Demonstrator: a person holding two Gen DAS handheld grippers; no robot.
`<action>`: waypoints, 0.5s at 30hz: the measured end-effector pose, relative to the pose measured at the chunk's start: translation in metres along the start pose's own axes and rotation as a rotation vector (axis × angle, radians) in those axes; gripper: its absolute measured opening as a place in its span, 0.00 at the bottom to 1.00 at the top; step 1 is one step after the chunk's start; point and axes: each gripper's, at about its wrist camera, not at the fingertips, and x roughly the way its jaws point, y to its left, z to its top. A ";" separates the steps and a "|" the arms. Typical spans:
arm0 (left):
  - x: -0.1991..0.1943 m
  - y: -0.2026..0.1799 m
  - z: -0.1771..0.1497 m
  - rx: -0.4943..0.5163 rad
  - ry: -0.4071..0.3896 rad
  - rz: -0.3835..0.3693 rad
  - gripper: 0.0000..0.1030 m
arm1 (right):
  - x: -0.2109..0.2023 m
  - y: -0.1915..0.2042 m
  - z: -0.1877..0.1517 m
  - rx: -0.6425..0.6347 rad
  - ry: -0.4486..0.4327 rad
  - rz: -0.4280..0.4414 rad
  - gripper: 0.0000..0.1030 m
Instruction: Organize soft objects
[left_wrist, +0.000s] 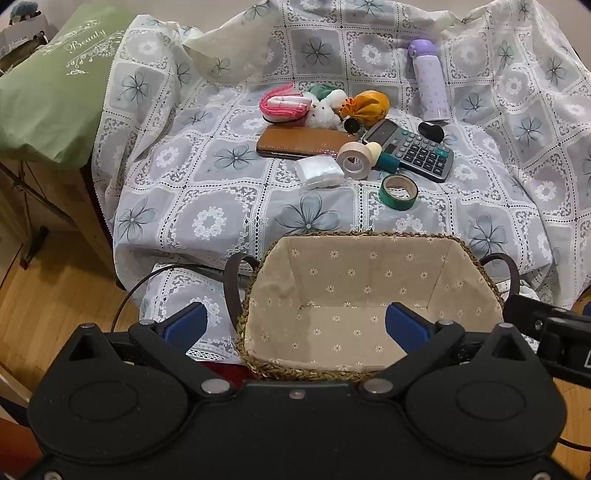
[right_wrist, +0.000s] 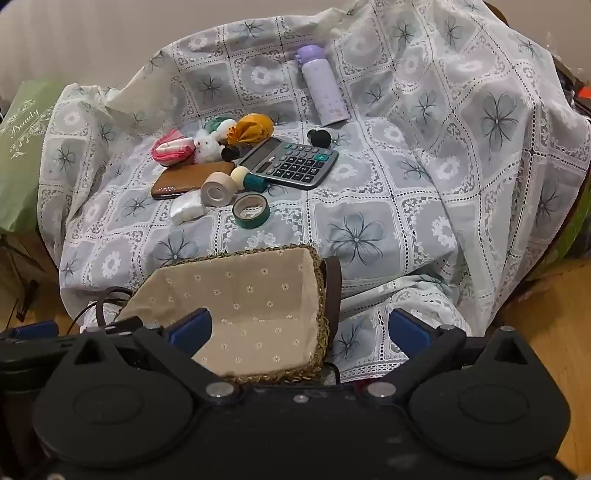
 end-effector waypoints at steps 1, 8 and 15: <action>0.000 0.000 0.000 0.000 -0.001 -0.002 0.97 | 0.000 0.000 0.000 0.000 0.003 -0.001 0.99; -0.001 0.000 0.000 -0.004 -0.013 0.004 0.97 | -0.002 0.001 0.002 -0.001 -0.004 0.006 0.99; -0.002 0.002 -0.001 -0.004 -0.012 0.004 0.97 | 0.004 -0.001 -0.007 0.000 -0.007 0.010 0.99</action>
